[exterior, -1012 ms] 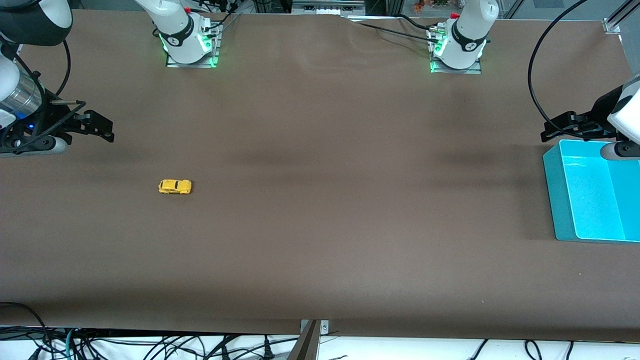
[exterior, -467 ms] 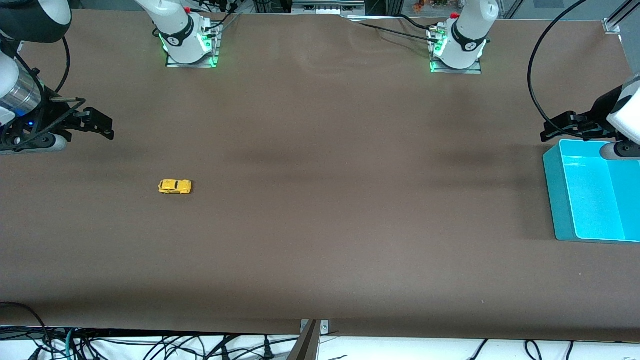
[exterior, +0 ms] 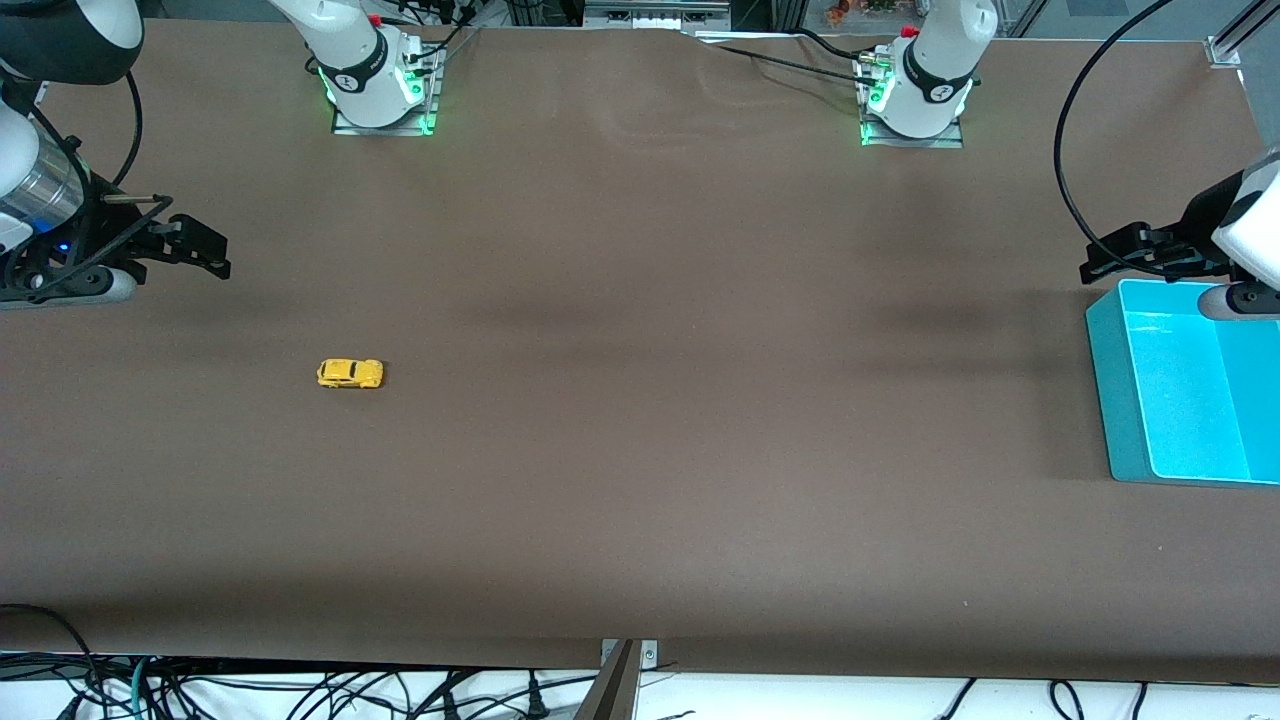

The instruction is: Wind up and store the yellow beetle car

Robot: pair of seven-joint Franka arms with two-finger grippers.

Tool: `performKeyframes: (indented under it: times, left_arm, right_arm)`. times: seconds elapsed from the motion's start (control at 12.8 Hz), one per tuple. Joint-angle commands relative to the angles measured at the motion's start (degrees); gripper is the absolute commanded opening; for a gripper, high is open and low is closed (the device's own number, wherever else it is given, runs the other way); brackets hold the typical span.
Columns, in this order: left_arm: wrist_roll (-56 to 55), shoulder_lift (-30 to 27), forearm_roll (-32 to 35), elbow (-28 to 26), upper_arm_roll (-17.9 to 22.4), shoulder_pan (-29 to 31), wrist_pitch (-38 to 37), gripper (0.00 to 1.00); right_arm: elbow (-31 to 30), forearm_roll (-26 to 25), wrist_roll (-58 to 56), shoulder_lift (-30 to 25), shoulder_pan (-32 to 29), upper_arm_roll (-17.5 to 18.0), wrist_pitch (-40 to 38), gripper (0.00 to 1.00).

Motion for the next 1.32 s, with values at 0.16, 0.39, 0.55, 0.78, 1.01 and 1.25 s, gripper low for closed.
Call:
performKeyframes:
  times: [0.16, 0.39, 0.55, 0.78, 1.01, 1.25]
  left_arm:
    - [-0.4, 0.6, -0.5, 1.2, -0.2, 0.0, -0.2, 1.00]
    - [-0.4, 0.6, -0.5, 1.2, -0.3, 0.1, -0.2, 1.00]
    - [-0.4, 0.6, -0.5, 1.2, -0.2, 0.2, -0.2, 1.00]
    - [-0.4, 0.6, -0.5, 1.2, -0.2, 0.2, -0.2, 1.00]
    - [-0.4, 0.6, -0.5, 1.2, -0.2, 0.0, -0.2, 1.00]
    - [-0.4, 0.6, -0.5, 1.2, -0.2, -0.1, -0.2, 1.00]
  right_arm:
    - [-1.2, 1.3, -15.0, -0.6, 0.0, 0.0, -1.1, 1.00]
    - [-3.5, 1.3, -27.1, -0.2, -0.1, 0.0, -0.6, 1.00]
    - [-4.5, 1.3, -37.3, 1.2, -0.1, -0.1, 0.2, 1.00]
    - [-7.0, 0.9, -51.6, 4.5, -0.2, -0.1, 5.9, 1.00]
    - [-7.9, 0.6, -60.8, 10.1, -0.2, -0.1, 11.2, 1.00]
    - [-11.6, -0.6, -66.1, 12.7, -0.2, 0.0, 19.5, 1.00]
